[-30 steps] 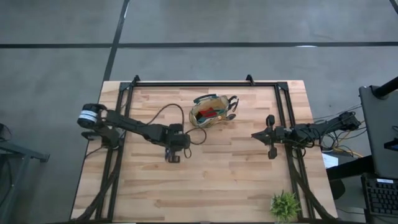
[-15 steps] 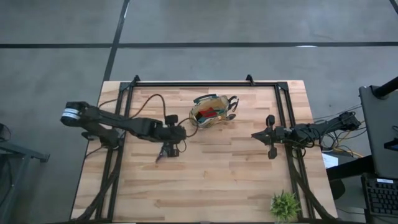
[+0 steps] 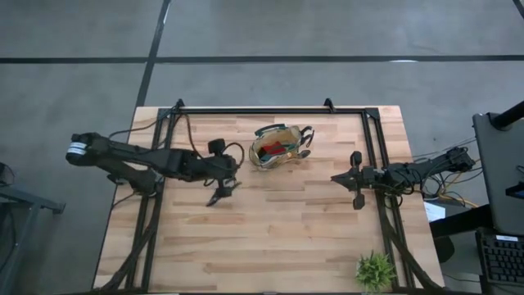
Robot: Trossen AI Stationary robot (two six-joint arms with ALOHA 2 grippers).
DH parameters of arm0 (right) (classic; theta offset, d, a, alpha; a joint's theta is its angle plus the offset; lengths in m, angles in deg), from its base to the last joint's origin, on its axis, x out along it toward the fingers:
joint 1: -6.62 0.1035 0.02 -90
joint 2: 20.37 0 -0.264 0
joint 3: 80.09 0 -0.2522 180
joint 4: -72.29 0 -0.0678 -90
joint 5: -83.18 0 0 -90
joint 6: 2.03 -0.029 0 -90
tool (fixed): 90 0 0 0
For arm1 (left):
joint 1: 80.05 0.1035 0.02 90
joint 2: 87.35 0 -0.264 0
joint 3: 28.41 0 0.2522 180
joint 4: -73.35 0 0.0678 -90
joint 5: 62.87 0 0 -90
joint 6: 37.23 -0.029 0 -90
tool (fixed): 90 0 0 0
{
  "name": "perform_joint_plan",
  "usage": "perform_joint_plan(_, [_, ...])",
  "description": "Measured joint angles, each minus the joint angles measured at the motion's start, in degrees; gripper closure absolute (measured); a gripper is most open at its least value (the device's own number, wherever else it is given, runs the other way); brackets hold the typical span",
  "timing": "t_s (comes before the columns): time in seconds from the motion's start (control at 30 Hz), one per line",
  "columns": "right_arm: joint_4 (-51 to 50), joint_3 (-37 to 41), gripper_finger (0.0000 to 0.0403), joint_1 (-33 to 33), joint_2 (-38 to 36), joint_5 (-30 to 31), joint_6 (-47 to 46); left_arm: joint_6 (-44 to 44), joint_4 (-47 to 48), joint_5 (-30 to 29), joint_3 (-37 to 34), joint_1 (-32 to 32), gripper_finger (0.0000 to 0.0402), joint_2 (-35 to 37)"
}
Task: Pick & Place Garden tools in Gardening bag
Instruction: Put the shear scissors into the gardening bag
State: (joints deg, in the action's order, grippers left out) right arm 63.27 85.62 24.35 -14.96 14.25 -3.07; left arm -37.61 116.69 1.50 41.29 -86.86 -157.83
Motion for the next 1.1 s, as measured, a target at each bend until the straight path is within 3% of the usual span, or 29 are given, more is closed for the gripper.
perform_joint_plan(0.67, [0.0, 0.0, 0.0394, 0.0, 0.0, 0.0, 0.0, -8.6, -2.3, -5.5, 8.3, 0.1, 0.0401, 2.0])
perform_joint_plan(1.1, [0.0, 0.0, 0.0394, 0.0, 0.0, 0.0, 0.1, -13.5, -2.6, -12.0, 15.2, 1.3, 0.0402, 2.0])
